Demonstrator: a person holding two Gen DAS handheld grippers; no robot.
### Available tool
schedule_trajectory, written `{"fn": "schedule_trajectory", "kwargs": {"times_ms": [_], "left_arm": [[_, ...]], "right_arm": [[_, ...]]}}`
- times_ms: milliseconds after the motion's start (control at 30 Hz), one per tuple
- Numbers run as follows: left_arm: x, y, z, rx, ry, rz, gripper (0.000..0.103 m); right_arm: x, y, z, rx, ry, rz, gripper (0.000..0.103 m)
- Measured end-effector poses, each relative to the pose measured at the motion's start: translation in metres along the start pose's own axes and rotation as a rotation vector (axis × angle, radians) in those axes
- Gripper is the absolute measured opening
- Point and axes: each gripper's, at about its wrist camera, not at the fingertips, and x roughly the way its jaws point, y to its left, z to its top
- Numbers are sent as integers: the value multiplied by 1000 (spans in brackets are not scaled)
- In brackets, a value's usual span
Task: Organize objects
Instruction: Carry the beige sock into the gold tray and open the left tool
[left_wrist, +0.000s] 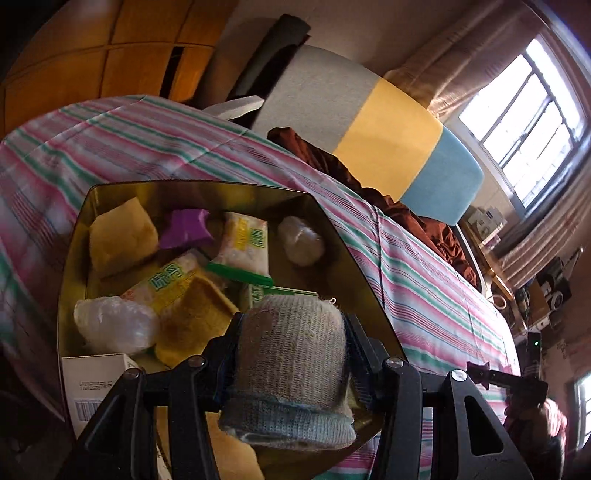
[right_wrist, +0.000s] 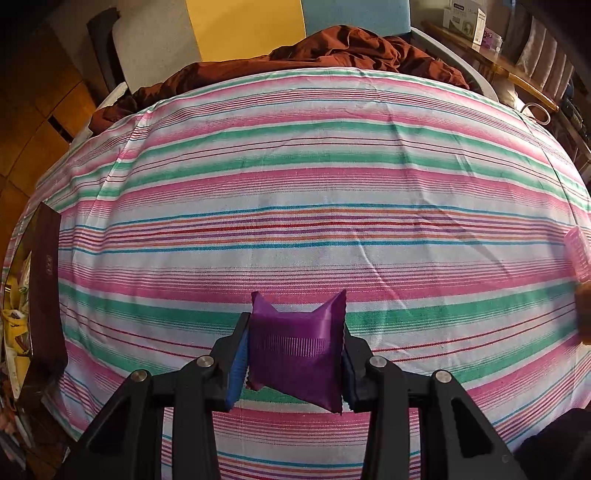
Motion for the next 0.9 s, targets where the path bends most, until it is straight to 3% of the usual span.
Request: {"fn": "schedule_trajectory", "kwargs": {"times_ms": [167,300,433,700,800,900], "left_arm": [[7,15,-2,-68,32,-10,52],[24,-1,-14,-36,88,-29,52],[32,-13,-24,25,114,1,52],[12,-26,-28,185,17,86,52],[2,-28,-30,241,-19,116,54],[-9,-27,-31,282,-55,152,55]], "right_arm": [[-1,1,0,-15,-1,1,41],[-2,1,0,-8,-6,0,41],[-2,0,1,-8,-7,-1,41],[-1,10,0,-38,-9,-22,41],[-3,31,-4,-93,-14,-28,41],[-9,66,-9,-145,-32,31,41]]}}
